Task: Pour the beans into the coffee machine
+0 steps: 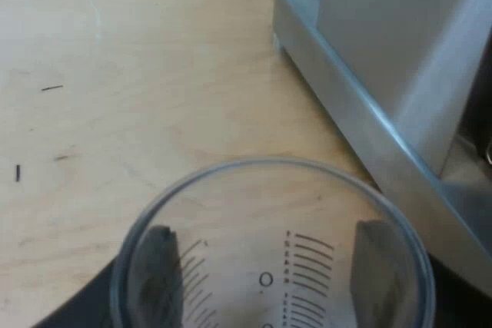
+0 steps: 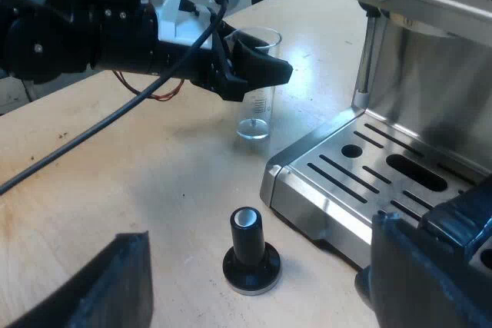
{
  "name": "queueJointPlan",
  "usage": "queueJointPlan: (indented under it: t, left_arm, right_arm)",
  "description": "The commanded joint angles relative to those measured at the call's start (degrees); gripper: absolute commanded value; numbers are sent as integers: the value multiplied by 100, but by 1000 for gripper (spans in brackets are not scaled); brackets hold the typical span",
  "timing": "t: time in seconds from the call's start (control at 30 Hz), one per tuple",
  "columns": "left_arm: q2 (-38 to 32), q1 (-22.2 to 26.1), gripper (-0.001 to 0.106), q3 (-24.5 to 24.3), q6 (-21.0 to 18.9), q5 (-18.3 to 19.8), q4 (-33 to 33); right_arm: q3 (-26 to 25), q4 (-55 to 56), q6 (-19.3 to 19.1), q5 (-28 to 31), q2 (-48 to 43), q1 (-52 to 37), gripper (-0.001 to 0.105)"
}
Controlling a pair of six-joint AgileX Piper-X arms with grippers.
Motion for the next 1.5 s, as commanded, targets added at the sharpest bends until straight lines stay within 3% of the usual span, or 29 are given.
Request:
queueJointPlan:
  t: [0.03,0.17,0.33,0.77,1.0,1.03,1.2,1.27,1.37,1.5]
  left_arm:
    - [23,-6,28,-22,-89,64,-250]
    - [122,-6,24,-22,-89,64,-490]
    - [317,-6,10,-22,-89,64,-558]
    - [388,-6,10,-22,-89,64,-548]
    - [388,-6,29,-22,-89,64,-548]
    - [388,-6,39,-22,-89,64,-548]
    - [388,-6,53,-22,-89,64,-519]
    - [388,-6,65,-22,-89,64,-416]
    - [388,-6,73,18,-89,64,-417]
    - [388,-6,74,63,-89,64,-417]
  right_arm:
    - [-10,-86,-17,8,-4,5,62]
    - [-10,-86,-17,8,-4,5,62]
    - [-10,-86,-17,57,-4,5,62]
    - [-10,-86,-17,87,-4,5,62]
    - [-10,-86,-17,87,-4,5,62]
    - [-10,-86,-17,87,-4,5,62]
    - [-10,-86,-17,87,-4,5,62]
    - [-10,-86,-17,87,-4,5,62]
    - [-10,-86,-17,107,-4,5,62]
    - [-10,-86,-17,139,-4,5,62]
